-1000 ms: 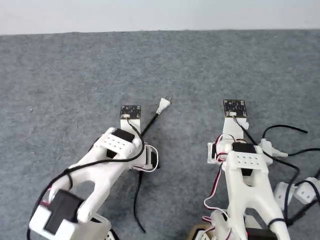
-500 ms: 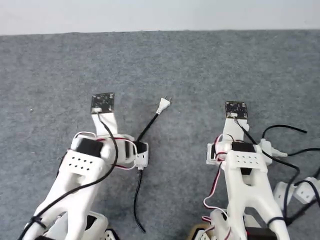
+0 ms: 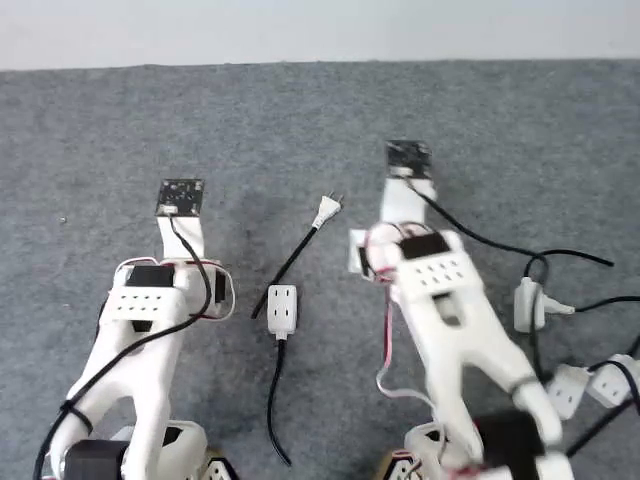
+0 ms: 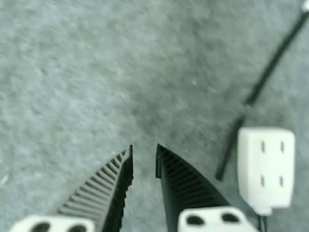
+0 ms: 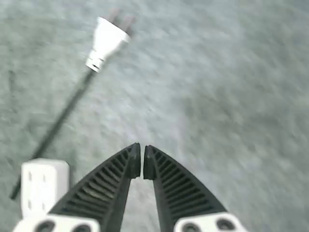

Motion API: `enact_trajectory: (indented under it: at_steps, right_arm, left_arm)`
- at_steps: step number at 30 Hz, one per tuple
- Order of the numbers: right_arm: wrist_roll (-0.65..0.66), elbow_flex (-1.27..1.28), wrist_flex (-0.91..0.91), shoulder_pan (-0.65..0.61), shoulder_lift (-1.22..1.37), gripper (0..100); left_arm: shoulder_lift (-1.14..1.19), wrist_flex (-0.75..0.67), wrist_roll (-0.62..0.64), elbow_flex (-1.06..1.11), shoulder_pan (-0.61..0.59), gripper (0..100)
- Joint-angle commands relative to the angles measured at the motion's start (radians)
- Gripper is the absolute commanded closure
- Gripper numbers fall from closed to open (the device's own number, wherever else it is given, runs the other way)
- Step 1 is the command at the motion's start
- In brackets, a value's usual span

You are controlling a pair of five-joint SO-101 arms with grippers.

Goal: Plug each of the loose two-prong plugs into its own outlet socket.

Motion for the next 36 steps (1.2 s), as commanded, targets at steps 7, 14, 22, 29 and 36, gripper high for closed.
enact_trajectory:
  at_steps: [7, 14, 22, 29, 36]
  right_arm:
    - [-0.078, -0.488, -0.010, -0.033, 0.403, 97.1]
    - [-0.077, -0.766, 0.211, -0.107, 0.587, 97.1]
    - [-0.081, -0.872, 0.229, -0.122, 0.696, 94.6]
    - [-0.100, -0.878, 0.197, -0.128, 0.745, 82.2]
    - [-0.222, -0.878, 0.117, -0.130, 0.756, 81.9]
  left_arm:
    - [0.081, -0.046, -0.009, -0.036, -0.023, 93]
    - [0.098, -0.044, -0.009, -0.047, -0.026, 93]
    - [0.098, -0.046, -0.009, -0.056, -0.068, 93]
    - [0.098, -0.046, -0.009, -0.056, -0.068, 93]
    - [0.098, -0.046, -0.009, -0.054, -0.063, 93]
